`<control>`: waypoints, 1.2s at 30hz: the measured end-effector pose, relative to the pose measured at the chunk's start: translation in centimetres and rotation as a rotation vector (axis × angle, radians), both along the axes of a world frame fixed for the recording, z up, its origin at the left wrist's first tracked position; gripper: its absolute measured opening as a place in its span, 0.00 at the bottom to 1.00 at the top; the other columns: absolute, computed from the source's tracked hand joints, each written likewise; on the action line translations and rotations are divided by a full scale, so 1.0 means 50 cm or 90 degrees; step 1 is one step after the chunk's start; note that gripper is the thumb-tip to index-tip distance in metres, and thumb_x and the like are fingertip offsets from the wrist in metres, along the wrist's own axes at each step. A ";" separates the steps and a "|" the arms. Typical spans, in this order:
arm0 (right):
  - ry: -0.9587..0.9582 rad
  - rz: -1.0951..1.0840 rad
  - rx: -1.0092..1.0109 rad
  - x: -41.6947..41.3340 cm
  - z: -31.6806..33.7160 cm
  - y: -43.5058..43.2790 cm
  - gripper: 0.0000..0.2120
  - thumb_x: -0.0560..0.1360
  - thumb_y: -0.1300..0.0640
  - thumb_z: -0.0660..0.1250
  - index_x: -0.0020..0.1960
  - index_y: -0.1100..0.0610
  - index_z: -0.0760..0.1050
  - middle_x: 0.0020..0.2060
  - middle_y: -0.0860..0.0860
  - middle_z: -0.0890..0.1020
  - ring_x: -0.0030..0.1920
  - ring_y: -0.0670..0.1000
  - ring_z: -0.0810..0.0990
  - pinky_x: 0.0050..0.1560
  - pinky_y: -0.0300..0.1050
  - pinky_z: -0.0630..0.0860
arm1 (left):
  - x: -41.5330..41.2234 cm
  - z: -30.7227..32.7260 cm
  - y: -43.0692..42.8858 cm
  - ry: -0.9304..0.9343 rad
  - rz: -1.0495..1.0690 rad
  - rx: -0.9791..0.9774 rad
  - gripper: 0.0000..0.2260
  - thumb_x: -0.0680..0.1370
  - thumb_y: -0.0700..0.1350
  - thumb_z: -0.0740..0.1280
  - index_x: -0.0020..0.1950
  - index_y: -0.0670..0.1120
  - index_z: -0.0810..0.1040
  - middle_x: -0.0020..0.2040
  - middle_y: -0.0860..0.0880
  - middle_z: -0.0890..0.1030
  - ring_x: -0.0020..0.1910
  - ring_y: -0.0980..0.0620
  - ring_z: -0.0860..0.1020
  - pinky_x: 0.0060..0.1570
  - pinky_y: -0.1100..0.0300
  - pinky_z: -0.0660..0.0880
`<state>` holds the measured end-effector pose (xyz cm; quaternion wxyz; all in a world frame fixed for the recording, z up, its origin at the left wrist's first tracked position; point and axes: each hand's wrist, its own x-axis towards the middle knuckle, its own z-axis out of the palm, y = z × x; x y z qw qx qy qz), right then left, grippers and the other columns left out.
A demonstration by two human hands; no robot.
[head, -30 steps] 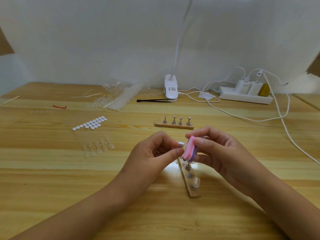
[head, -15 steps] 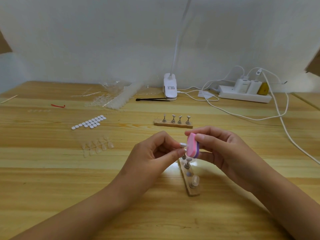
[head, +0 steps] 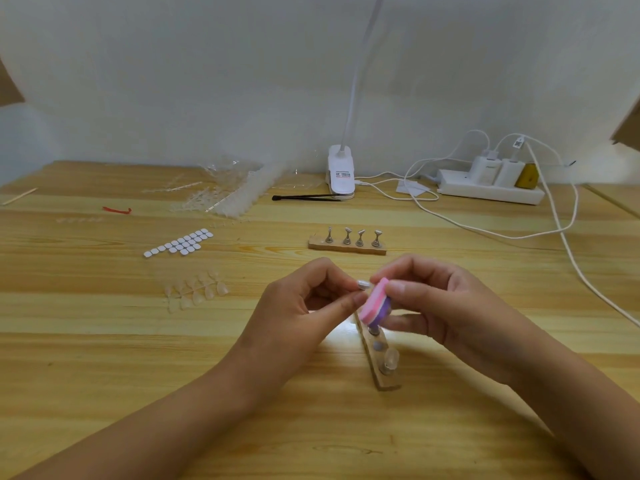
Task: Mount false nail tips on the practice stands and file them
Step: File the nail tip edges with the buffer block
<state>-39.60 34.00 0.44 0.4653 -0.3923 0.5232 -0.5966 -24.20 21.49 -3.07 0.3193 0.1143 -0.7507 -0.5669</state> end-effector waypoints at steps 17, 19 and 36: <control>-0.052 -0.102 -0.080 0.008 -0.013 -0.008 0.14 0.65 0.56 0.75 0.50 0.55 0.79 0.40 0.55 0.83 0.42 0.53 0.85 0.43 0.40 0.80 | -0.005 -0.009 -0.006 0.022 0.025 -0.016 0.05 0.72 0.48 0.74 0.40 0.57 0.80 0.39 0.54 0.83 0.41 0.56 0.81 0.45 0.63 0.77; -0.050 -0.102 -0.084 0.005 -0.012 -0.006 0.10 0.65 0.56 0.75 0.45 0.54 0.80 0.40 0.55 0.84 0.42 0.53 0.85 0.43 0.40 0.80 | -0.005 -0.009 -0.006 0.021 0.027 -0.017 0.04 0.71 0.49 0.74 0.40 0.57 0.80 0.37 0.57 0.82 0.39 0.59 0.80 0.42 0.67 0.75; -0.006 -0.054 -0.062 0.008 -0.011 -0.004 0.04 0.69 0.57 0.74 0.43 0.54 0.81 0.43 0.57 0.84 0.45 0.54 0.85 0.44 0.41 0.80 | 0.000 -0.006 -0.005 0.035 0.007 -0.024 0.04 0.73 0.52 0.74 0.42 0.55 0.81 0.41 0.52 0.84 0.43 0.54 0.82 0.46 0.63 0.77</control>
